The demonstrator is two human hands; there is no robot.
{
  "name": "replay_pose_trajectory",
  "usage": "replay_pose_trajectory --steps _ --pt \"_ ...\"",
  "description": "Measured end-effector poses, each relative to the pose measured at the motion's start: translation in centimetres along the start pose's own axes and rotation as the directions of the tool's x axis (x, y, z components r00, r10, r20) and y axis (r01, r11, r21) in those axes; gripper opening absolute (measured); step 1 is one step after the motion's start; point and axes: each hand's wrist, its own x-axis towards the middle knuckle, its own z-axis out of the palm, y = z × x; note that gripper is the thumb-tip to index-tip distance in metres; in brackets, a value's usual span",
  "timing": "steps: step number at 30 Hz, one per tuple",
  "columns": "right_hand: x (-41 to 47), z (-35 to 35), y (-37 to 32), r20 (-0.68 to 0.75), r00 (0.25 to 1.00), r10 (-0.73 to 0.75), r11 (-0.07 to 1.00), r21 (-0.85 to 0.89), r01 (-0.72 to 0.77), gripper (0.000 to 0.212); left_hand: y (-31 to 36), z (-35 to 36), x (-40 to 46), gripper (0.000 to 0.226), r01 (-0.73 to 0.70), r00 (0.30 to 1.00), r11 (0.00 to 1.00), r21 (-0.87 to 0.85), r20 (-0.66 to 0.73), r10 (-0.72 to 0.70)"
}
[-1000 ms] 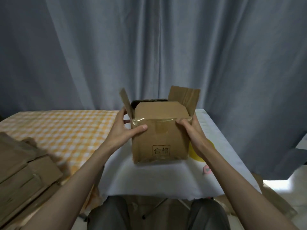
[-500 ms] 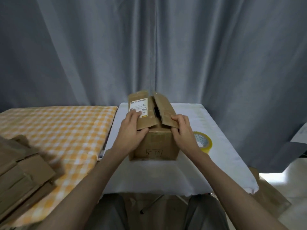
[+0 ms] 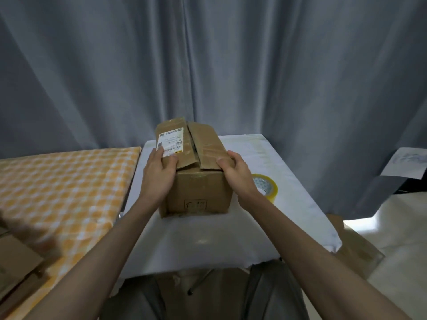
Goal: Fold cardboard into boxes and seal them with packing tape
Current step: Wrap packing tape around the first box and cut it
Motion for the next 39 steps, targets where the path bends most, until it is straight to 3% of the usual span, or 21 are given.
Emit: replay_pose_trajectory --steps 10,15,21,24,27,29,39 --pt "11.0 -5.2 -5.1 -0.098 0.991 -0.095 0.994 0.038 0.1 0.042 7.1 5.4 9.8 0.046 -0.145 0.989 0.986 -0.085 0.022 0.147" --pt "16.5 -10.9 -3.2 -0.228 0.972 -0.058 0.998 0.005 0.061 0.056 10.3 13.4 14.2 0.048 -0.197 0.972 0.976 -0.096 0.11 0.207" --pt "21.1 -15.5 0.8 -0.301 0.953 -0.001 0.988 -0.147 -0.046 0.049 11.2 21.5 16.4 0.054 -0.131 0.968 0.989 -0.066 0.209 0.143" --pt "21.7 -15.7 2.3 -0.274 0.961 -0.048 0.954 -0.297 -0.037 0.044 10.0 23.3 16.6 0.062 -0.165 0.956 0.982 0.09 0.26 0.137" --pt "21.8 -14.8 1.7 -0.202 0.973 -0.114 0.854 -0.519 -0.008 0.032 8.5 22.8 17.2 0.066 -0.181 0.944 0.93 0.319 0.322 0.074" --pt "21.6 -13.9 0.0 -0.172 0.973 -0.152 0.777 -0.629 0.01 0.04 8.6 21.3 17.8 0.063 -0.224 0.942 0.885 0.409 0.325 0.089" --pt "12.8 -9.3 -7.7 -0.097 0.93 -0.356 0.633 -0.757 0.163 0.043 9.6 10.0 12.2 0.053 -0.419 0.908 0.665 0.619 0.3 0.292"
